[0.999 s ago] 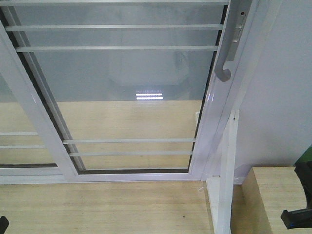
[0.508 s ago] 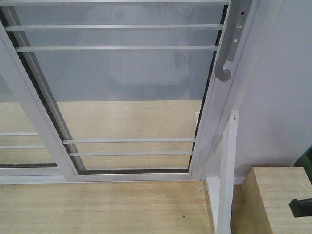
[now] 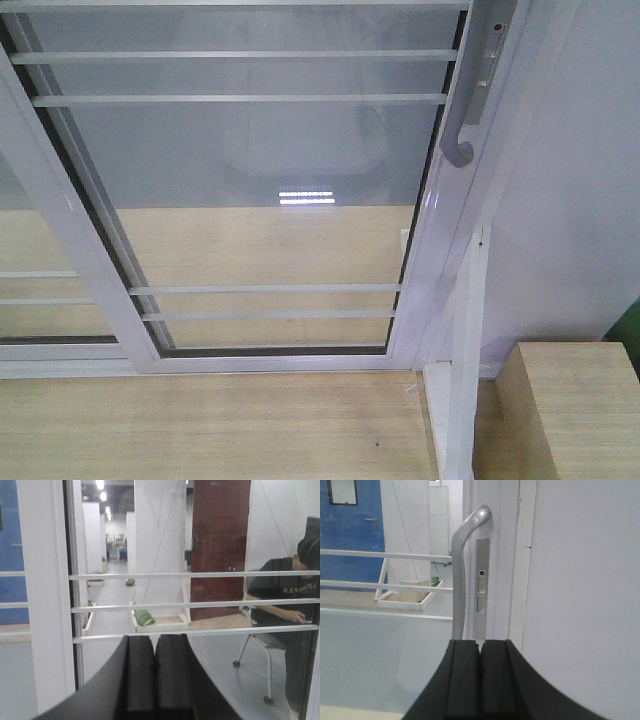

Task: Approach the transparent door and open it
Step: 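Stop the base in front of the door's grey handle, then raise the right gripper to the grey door handle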

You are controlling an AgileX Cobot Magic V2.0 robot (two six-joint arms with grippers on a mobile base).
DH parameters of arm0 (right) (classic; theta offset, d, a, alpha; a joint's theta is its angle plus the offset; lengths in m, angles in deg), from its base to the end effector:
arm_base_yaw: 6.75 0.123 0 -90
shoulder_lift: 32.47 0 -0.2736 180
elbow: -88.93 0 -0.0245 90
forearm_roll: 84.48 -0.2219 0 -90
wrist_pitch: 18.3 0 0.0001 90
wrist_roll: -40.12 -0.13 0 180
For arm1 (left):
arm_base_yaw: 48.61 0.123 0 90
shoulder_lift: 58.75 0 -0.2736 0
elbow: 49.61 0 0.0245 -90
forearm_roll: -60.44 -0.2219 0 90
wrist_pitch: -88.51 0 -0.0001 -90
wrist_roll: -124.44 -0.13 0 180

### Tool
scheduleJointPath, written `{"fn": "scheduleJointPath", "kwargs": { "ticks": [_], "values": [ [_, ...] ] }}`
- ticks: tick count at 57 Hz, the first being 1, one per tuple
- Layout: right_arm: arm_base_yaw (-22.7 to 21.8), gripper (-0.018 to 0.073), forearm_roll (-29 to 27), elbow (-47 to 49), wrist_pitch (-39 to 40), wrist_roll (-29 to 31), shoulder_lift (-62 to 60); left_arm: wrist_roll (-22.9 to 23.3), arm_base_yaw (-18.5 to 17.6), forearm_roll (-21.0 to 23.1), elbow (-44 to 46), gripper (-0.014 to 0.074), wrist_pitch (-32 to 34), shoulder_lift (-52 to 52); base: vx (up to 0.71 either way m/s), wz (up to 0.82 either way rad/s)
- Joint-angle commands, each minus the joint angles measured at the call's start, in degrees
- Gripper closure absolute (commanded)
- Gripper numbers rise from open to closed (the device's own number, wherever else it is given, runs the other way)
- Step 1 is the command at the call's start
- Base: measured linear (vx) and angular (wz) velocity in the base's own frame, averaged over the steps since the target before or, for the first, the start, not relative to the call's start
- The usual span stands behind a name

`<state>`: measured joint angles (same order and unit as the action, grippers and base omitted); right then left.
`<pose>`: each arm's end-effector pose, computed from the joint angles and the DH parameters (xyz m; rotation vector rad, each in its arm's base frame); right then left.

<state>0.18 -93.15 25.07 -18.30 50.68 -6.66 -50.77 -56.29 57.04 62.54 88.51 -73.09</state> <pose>0.1047 0.0127 0.2685 -0.1204 1.5608 0.0692 0.0795 -0.0107 0.2628 0.0788 1.4336 -0.1302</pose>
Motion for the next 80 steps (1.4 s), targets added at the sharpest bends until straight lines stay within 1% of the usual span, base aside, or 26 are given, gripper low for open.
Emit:
{"fn": "scheduleJointPath", "kwargs": {
  "ticks": [1,7,14,21,27,32,40,49,59,67,73,77,80],
  "values": [
    [-0.3,0.0561,0.9,8.1,2.0,0.6,7.9,-0.1,-0.2,0.7,6.3,0.0603,3.5,-6.4,0.00,0.00],
    [-0.3,0.0561,0.9,14.9,1.9,0.8,16.5,0.0,-0.2,0.7,12.0,0.0603,4.9,-15.4,0.00,0.00],
    [-0.3,0.0561,1.0,22.8,2.8,3.9,27.2,0.0,-0.2,0.7,20.1,0.0603,6.8,-28.3,0.00,0.00],
    [-0.3,0.0561,0.8,28.2,4.7,4.4,35.8,0.0,-0.2,0.7,27.2,0.0603,8.5,-39.5,0.00,0.00],
    [-0.3,0.0561,0.8,30.4,8.6,4.4,41.8,0.0,-0.2,0.7,32.2,0.0603,11.0,-48.4,0.00,0.00],
    [-0.3,0.0561,0.8,30.6,14.3,4.4,45.6,0.0,-0.2,0.7,35.0,0.0603,14.5,-54.5,0.00,0.00],
    [-0.3,0.0561,0.8,30.6,19.8,4.4,49.6,0.2,-0.2,0.7,35.9,0.0603,20.0,-60.4,0.00,0.00],
    [-0.2,0.0561,0.8,30.6,20.8,4.2,51.6,0.2,-0.2,0.7,35.9,0.0603,20.8,-62.7,0.00,0.00],
    [-0.2,0.0558,1.4,30.6,27.9,4.2,55.7,0.2,-0.2,0.7,36.0,0.0599,23.2,-64.4,0.00,0.00],
    [-0.2,0.0553,6.1,30.6,31.1,1.2,59.5,0.1,-0.2,0.7,36.0,0.0593,25.2,-66.5,0.00,0.00],
    [-0.2,0.0544,13.2,30.6,33.6,-3.3,61.7,0.0,-0.2,0.5,36.0,0.0567,26.4,-68.0,0.00,0.00],
    [-0.2,0.0528,19.1,30.6,36.4,-6.4,62.6,0.0,-0.2,0.5,36.0,0.0531,27.1,-68.8,0.00,0.00],
    [-0.2,0.0509,22.4,30.6,38.5,-8.8,62.8,0.0,-0.2,0.3,36.0,0.0494,27.7,-69.0,0.00,0.00]
  ]
}}
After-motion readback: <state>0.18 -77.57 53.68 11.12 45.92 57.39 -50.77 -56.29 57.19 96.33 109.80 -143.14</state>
